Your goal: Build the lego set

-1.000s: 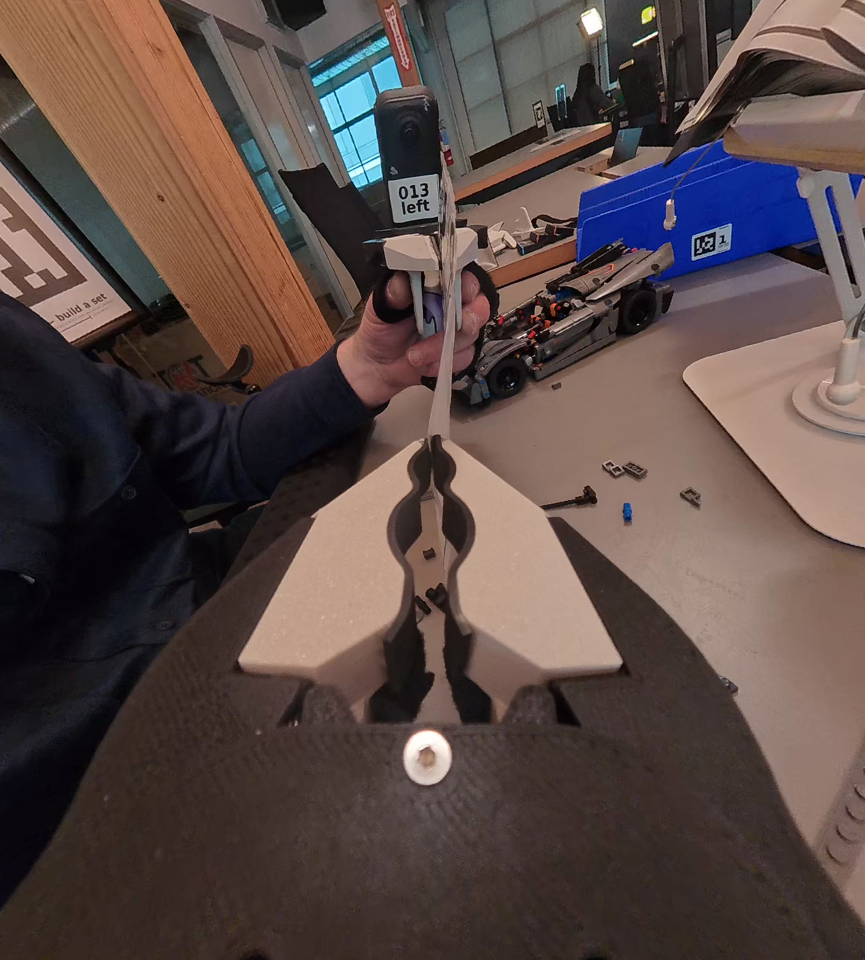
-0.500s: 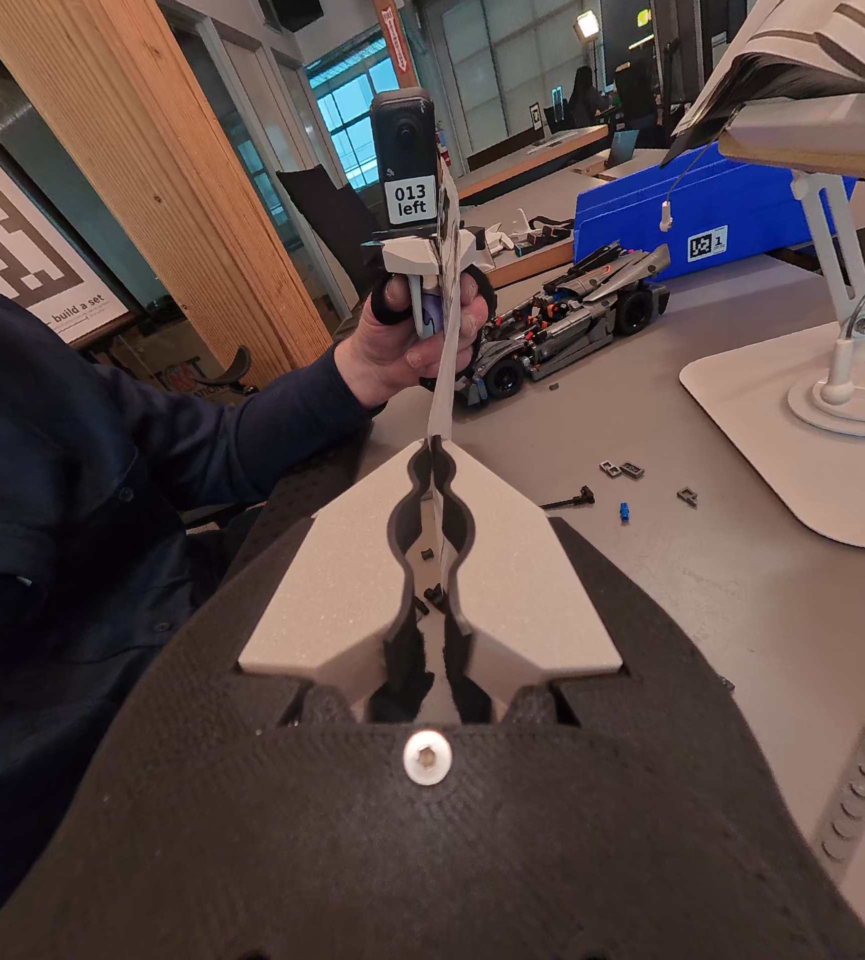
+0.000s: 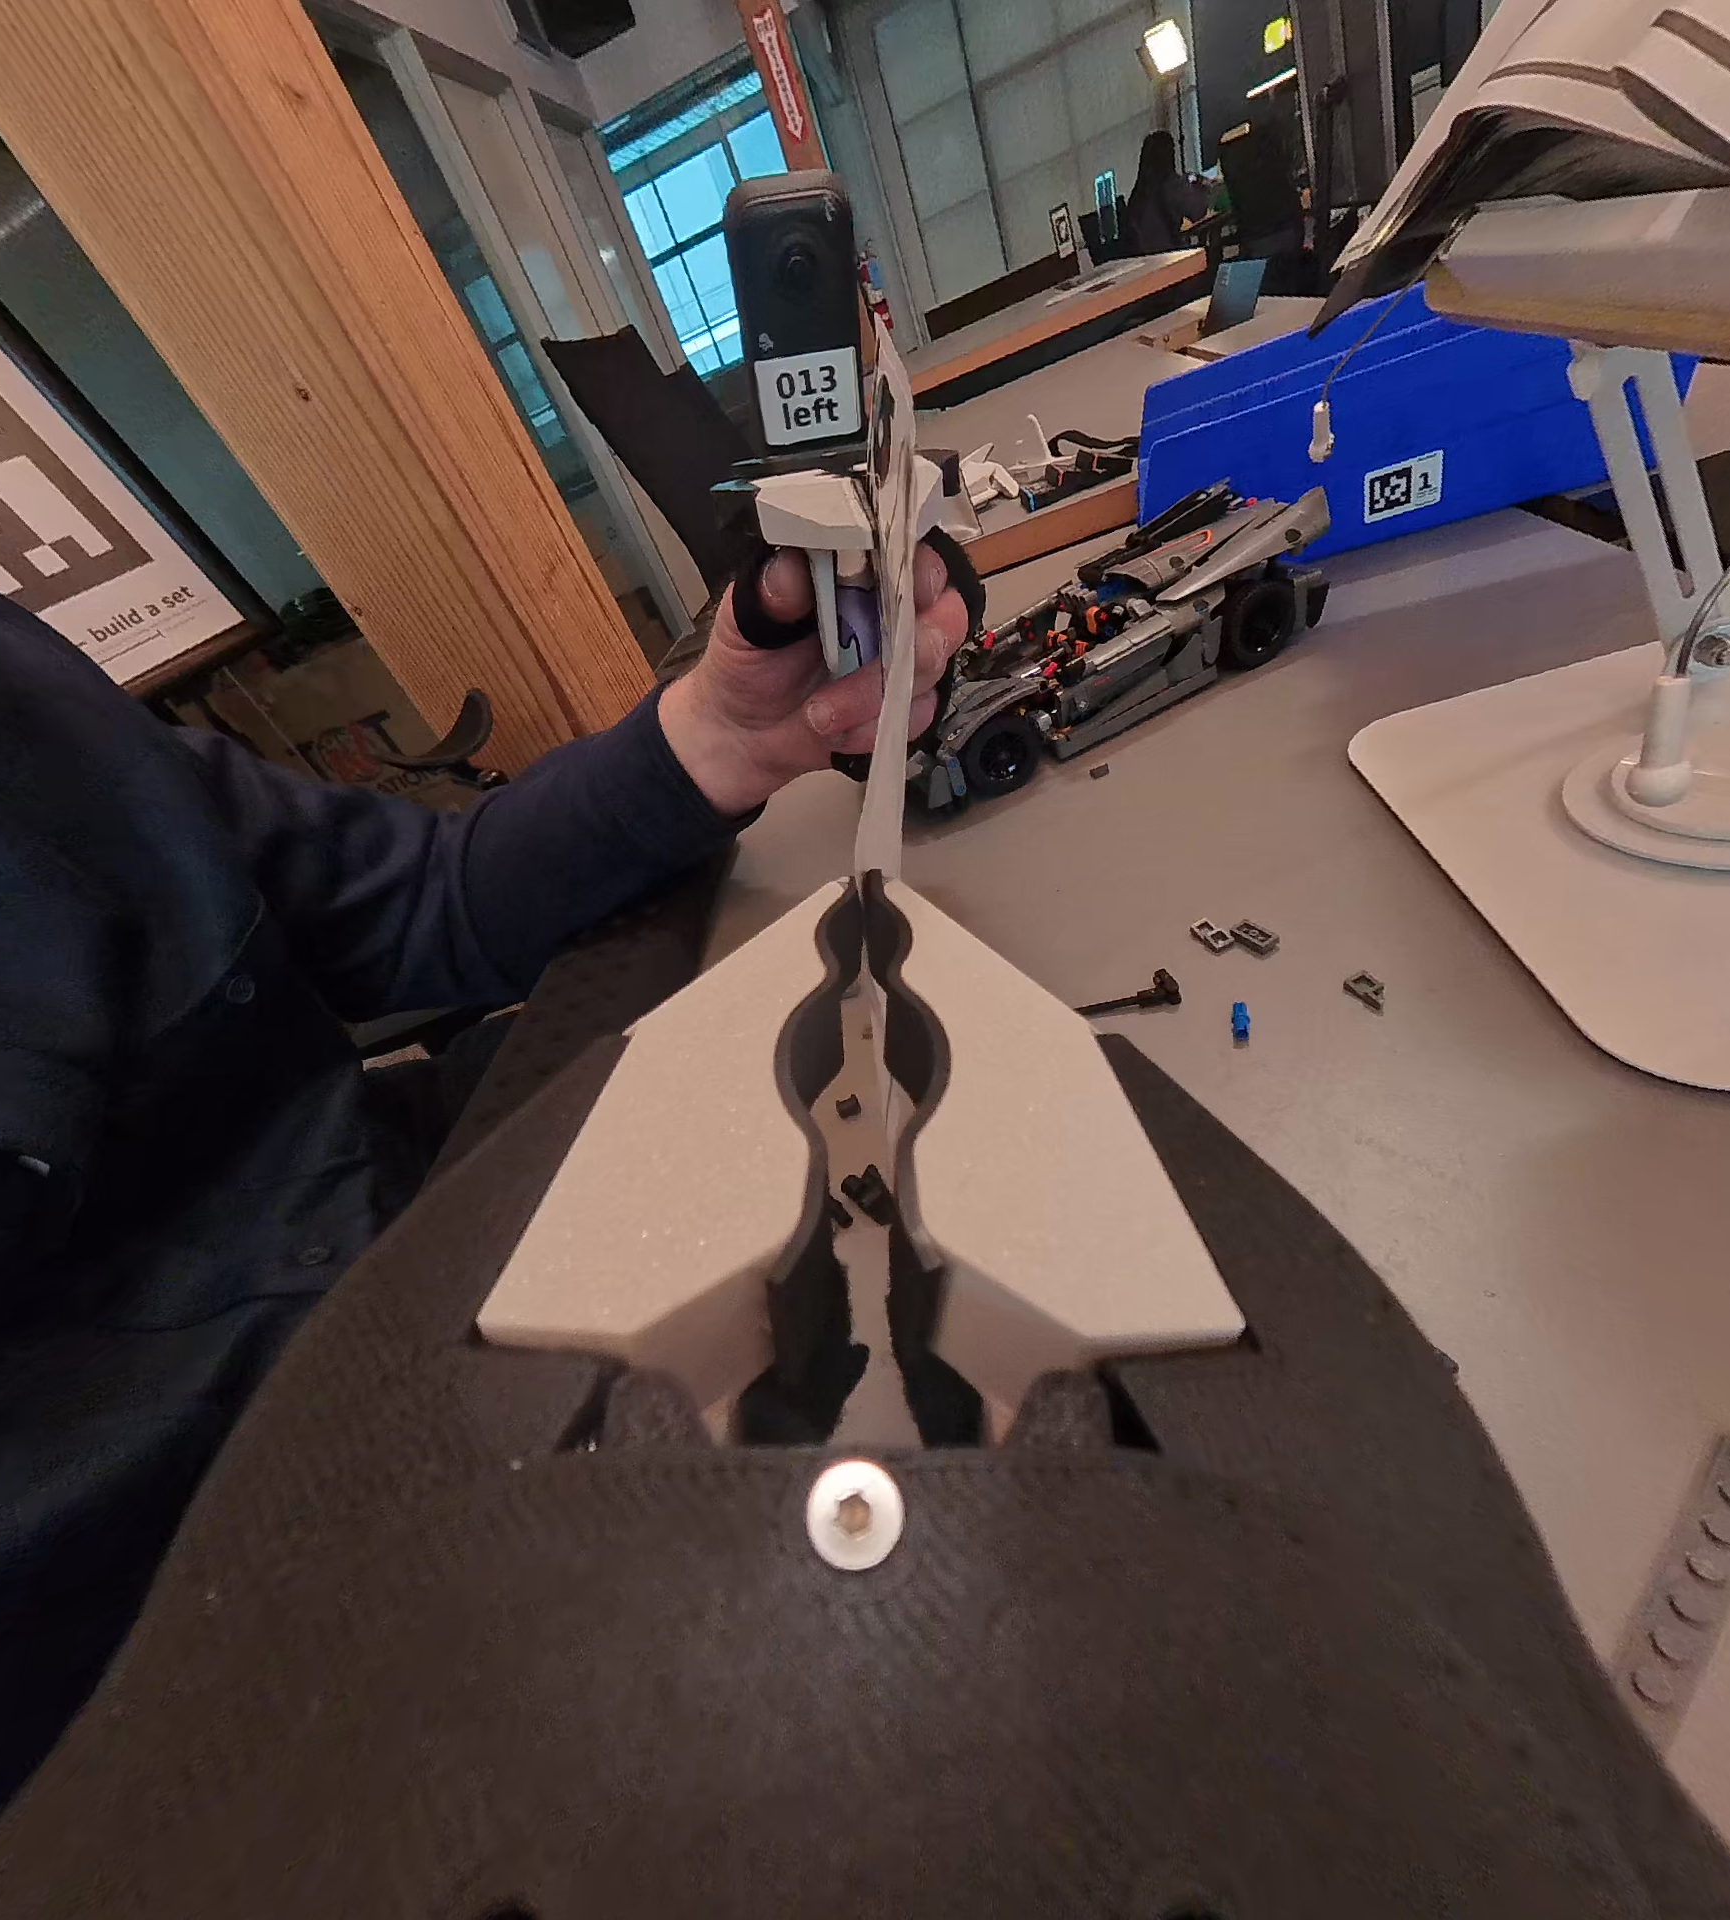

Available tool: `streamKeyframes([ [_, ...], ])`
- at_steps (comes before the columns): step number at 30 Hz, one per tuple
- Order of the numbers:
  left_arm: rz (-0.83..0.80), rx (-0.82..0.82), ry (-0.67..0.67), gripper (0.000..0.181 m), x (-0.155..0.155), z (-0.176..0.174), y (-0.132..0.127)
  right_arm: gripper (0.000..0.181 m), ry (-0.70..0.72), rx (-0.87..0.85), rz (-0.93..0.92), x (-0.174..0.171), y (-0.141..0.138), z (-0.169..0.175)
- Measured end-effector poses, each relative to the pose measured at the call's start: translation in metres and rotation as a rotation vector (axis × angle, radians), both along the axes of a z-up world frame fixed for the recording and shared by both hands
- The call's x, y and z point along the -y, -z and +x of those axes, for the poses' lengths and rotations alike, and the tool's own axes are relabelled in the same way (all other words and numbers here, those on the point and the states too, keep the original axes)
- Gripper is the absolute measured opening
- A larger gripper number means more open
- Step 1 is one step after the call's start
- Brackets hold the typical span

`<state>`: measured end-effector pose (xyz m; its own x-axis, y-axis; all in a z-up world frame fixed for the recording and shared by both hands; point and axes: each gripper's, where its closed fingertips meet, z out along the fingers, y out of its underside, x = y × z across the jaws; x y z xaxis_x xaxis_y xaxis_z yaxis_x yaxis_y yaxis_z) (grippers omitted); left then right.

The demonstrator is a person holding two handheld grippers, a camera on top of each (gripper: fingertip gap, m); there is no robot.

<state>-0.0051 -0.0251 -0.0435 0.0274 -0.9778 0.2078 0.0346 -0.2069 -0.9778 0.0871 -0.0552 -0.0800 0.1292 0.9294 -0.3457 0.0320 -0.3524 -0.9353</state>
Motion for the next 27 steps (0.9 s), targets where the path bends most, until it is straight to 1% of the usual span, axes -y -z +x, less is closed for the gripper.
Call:
streamKeyframes([
  [4,0.124,-0.035,-0.077,0.000,0.005,0.016,0.000,0.000,0.016,0.014,0.010,-0.002,0.002,0.001],
  [5,0.169,-0.071,-0.101,0.000,0.007,0.023,0.003,0.000,0.022,0.018,0.013,-0.003,0.002,0.001],
  [10,0.403,-0.298,-0.144,0.000,0.031,0.067,0.037,0.000,0.043,0.035,0.023,-0.006,0.005,0.003],
  [13,0.539,-0.425,-0.175,0.000,0.038,0.085,0.057,0.000,0.051,0.039,0.017,-0.009,0.007,0.005],
  [17,0.622,-0.523,-0.164,0.000,0.048,0.099,0.075,0.000,0.056,0.053,0.018,-0.011,0.010,0.007],
  [21,0.685,-0.595,-0.176,0.000,0.053,0.107,0.084,0.000,0.053,0.086,0.026,-0.010,0.015,0.005],
  [27,0.740,-0.643,-0.146,0.000,0.062,0.114,0.095,0.000,0.045,0.125,0.029,-0.009,0.022,0.004],
])
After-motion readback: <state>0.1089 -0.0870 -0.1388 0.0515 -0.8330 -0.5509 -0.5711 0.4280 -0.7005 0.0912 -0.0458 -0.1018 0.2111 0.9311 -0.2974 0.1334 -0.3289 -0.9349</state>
